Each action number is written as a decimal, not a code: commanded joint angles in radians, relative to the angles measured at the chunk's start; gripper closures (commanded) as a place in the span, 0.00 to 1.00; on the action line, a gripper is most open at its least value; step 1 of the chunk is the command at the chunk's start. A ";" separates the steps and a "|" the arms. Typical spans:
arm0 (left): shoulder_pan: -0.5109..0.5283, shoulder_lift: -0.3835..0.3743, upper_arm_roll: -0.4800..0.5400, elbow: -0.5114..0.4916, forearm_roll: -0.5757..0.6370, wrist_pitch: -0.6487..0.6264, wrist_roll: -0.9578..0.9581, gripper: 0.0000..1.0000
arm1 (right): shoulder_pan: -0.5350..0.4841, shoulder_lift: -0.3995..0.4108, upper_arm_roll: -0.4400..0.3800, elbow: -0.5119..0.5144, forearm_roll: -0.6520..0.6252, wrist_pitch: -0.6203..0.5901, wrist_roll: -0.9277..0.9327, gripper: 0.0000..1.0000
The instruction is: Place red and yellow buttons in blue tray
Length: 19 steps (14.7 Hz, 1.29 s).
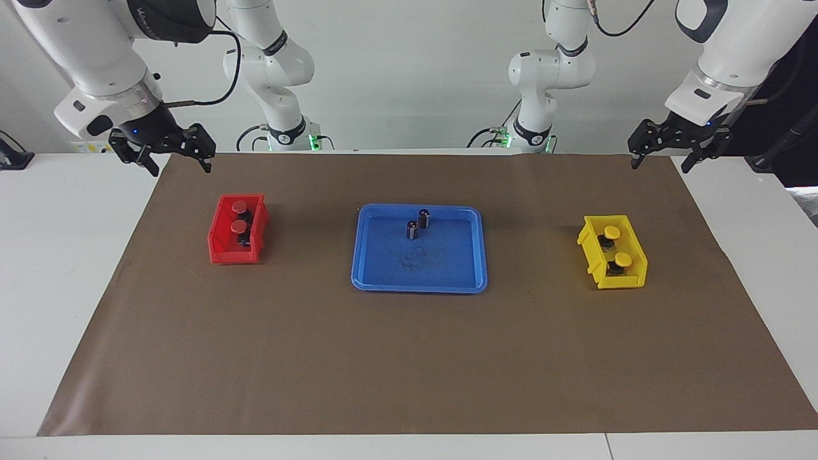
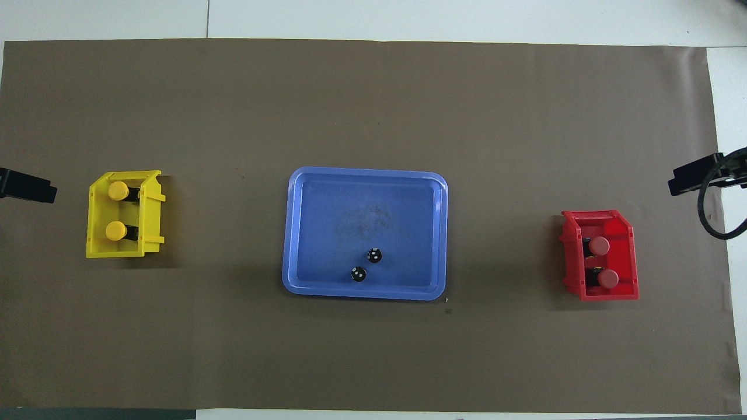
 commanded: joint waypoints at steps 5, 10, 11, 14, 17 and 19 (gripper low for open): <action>-0.015 -0.034 0.016 -0.042 -0.005 -0.011 -0.013 0.00 | -0.007 -0.014 0.007 -0.017 0.002 0.015 0.014 0.00; -0.013 -0.044 0.016 -0.056 -0.005 -0.012 -0.011 0.00 | -0.007 -0.012 0.007 -0.018 0.002 0.045 0.014 0.00; -0.013 -0.044 0.015 -0.056 -0.005 -0.011 -0.013 0.00 | -0.006 -0.012 0.007 -0.017 0.002 0.042 0.014 0.00; -0.013 -0.051 0.016 -0.062 -0.005 -0.012 -0.011 0.00 | -0.006 -0.023 0.007 -0.055 0.015 0.053 -0.029 0.00; 0.008 -0.052 0.015 -0.071 -0.005 -0.012 -0.001 0.00 | -0.018 -0.072 0.006 -0.171 0.021 0.145 -0.036 0.13; 0.007 -0.052 0.015 -0.071 -0.005 -0.012 -0.002 0.00 | -0.035 -0.083 0.004 -0.251 0.021 0.214 -0.034 0.16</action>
